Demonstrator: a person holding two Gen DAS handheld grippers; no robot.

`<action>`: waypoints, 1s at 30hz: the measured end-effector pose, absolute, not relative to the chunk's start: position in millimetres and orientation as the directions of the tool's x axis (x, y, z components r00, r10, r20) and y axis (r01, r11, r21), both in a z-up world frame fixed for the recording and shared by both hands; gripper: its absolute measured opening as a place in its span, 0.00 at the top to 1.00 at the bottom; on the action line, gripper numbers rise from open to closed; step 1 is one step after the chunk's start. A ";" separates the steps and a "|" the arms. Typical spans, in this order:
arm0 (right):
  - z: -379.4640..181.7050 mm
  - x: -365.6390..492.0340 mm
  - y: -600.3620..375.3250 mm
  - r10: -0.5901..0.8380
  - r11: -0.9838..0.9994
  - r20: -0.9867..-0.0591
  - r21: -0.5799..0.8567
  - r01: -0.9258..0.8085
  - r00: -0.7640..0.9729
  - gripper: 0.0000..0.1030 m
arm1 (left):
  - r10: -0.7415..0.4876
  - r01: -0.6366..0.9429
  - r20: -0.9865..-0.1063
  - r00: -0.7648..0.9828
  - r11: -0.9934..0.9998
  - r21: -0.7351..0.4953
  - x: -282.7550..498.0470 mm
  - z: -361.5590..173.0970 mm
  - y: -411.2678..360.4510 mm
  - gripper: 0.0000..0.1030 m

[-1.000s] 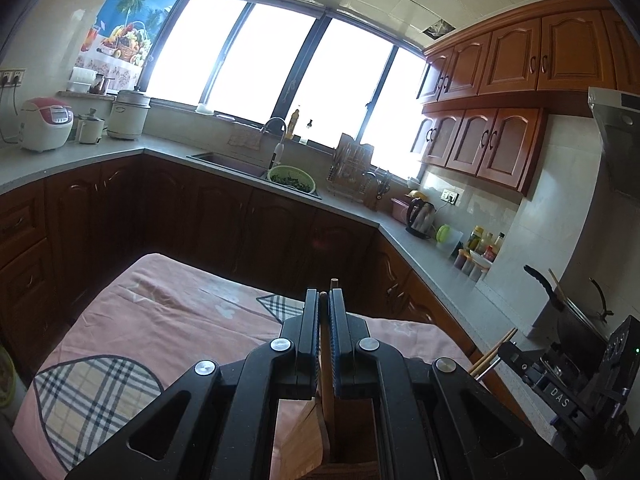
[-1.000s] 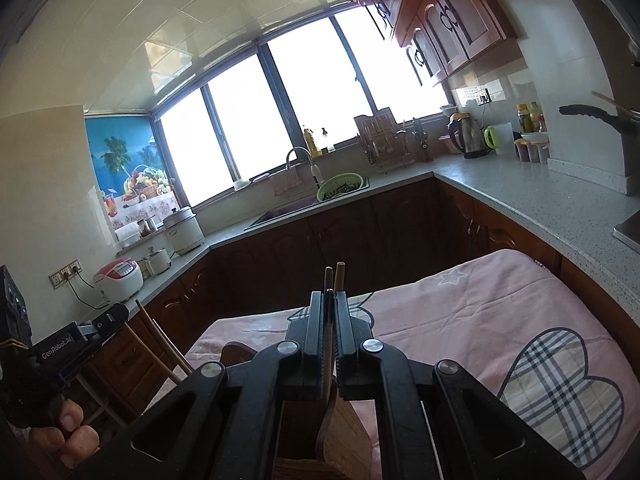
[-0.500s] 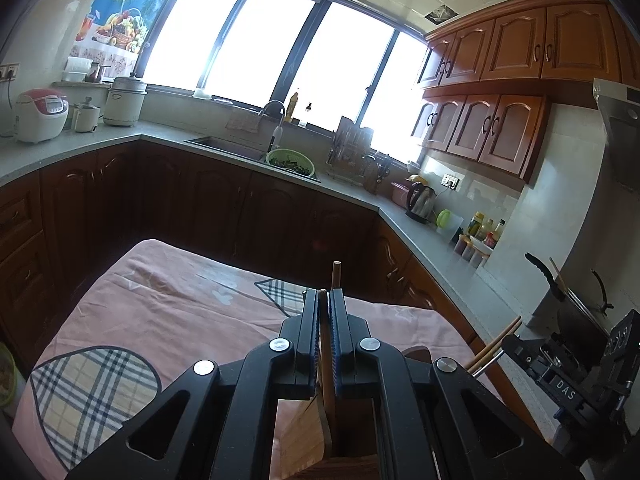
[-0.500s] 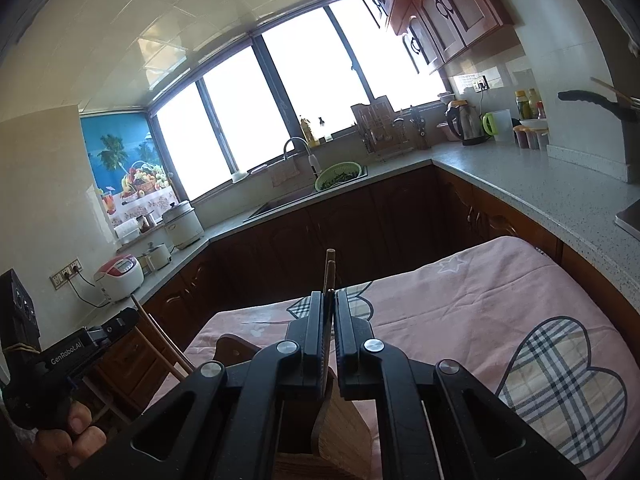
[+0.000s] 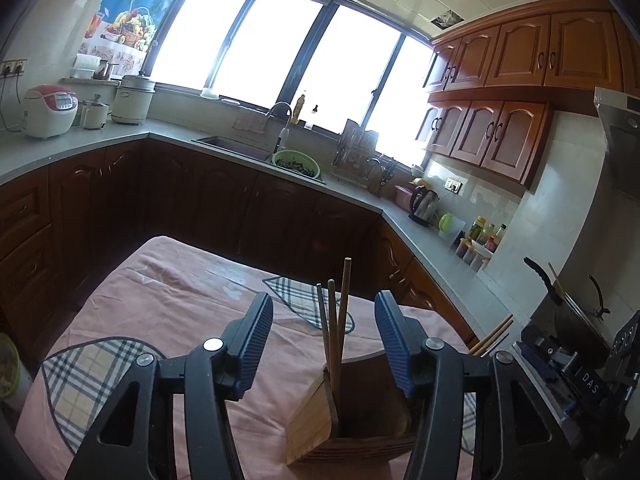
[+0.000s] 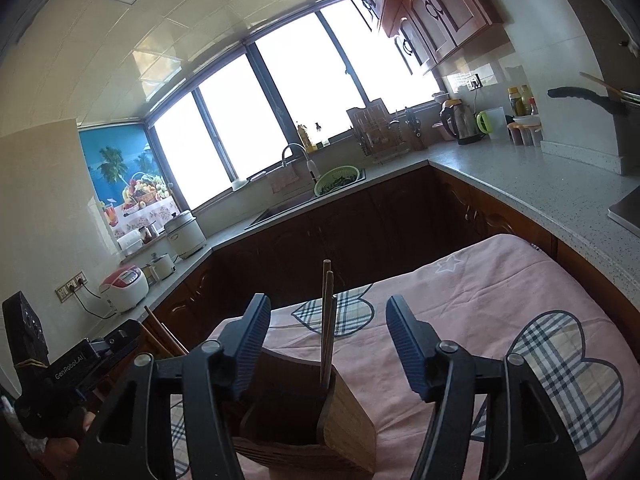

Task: Organize utensils
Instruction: 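Withdraw both open tools from the holder back over the remaining utensils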

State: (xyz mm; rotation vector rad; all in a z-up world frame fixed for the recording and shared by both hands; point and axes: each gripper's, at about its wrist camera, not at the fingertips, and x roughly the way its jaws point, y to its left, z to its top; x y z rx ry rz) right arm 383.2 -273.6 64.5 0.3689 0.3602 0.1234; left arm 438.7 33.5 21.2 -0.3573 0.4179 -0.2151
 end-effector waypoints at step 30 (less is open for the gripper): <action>45.2 237.9 -251.6 0.209 0.945 -0.391 0.316 -0.083 0.897 0.04 | -0.288 0.113 -0.538 0.792 0.936 -0.333 279.8 23.7 49.3 0.19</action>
